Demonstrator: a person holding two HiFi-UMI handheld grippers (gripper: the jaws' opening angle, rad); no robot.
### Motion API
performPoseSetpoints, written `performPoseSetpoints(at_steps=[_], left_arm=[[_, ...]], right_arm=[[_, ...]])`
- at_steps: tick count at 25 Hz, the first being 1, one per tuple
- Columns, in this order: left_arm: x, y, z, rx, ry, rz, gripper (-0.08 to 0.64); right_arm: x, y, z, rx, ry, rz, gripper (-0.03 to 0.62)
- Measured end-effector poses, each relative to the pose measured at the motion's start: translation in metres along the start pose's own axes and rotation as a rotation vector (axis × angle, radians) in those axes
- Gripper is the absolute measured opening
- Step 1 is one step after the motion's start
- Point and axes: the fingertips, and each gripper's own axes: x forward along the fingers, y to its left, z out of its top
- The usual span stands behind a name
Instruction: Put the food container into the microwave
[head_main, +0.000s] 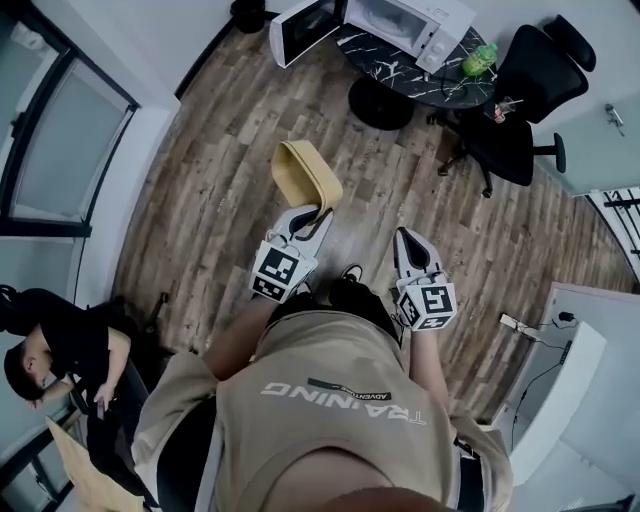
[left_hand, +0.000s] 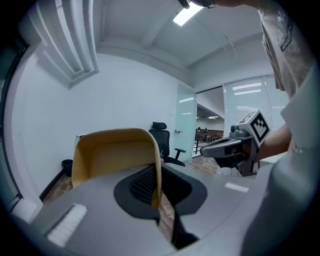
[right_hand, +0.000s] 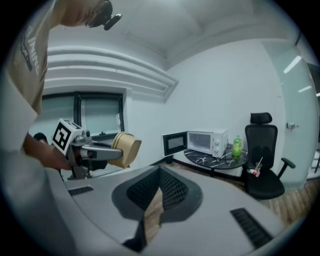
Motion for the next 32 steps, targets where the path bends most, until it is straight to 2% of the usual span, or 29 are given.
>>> performPoseSetpoints(at_steps=[2,4,7,12,15,19,27,32], left_arm=[[0.005,0.011,-0.007,-0.023,0.013,0.016,0.020],[0.013,0.019,-0.008,-0.047,0.023,0.034,0.020],[0.026,0.023,-0.003,-0.031,0.025,0.050,0.018],[0.052,0.023,0.017,-0.004,0.043,0.079,0.020],[0.076,0.015,0.037,0.032,0.048,0.062,0.019],[0.105,0.008,0.063,0.066,0.043,0.068,0.019],[0.150,-0.007,0.062,0.075,0.128,0.067,0.020],[0.180,-0.014,0.061,0.111,0.160,0.036,0.020]], right_arm=[[0.013,0.003,-0.005,-0.065,0.035,0.020,0.009],[0.026,0.002,-0.004,-0.072,0.038,0.055,0.009],[0.045,-0.011,-0.001,-0.042,0.011,0.096,0.009],[0.069,-0.054,0.023,0.094,-0.094,0.124,0.009],[0.074,-0.087,0.040,0.069,-0.132,0.131,0.009],[0.080,-0.126,0.039,0.079,-0.140,0.152,0.009],[0.095,-0.157,0.025,0.090,-0.133,0.209,0.009],[0.095,-0.179,0.015,0.129,-0.118,0.204,0.009]])
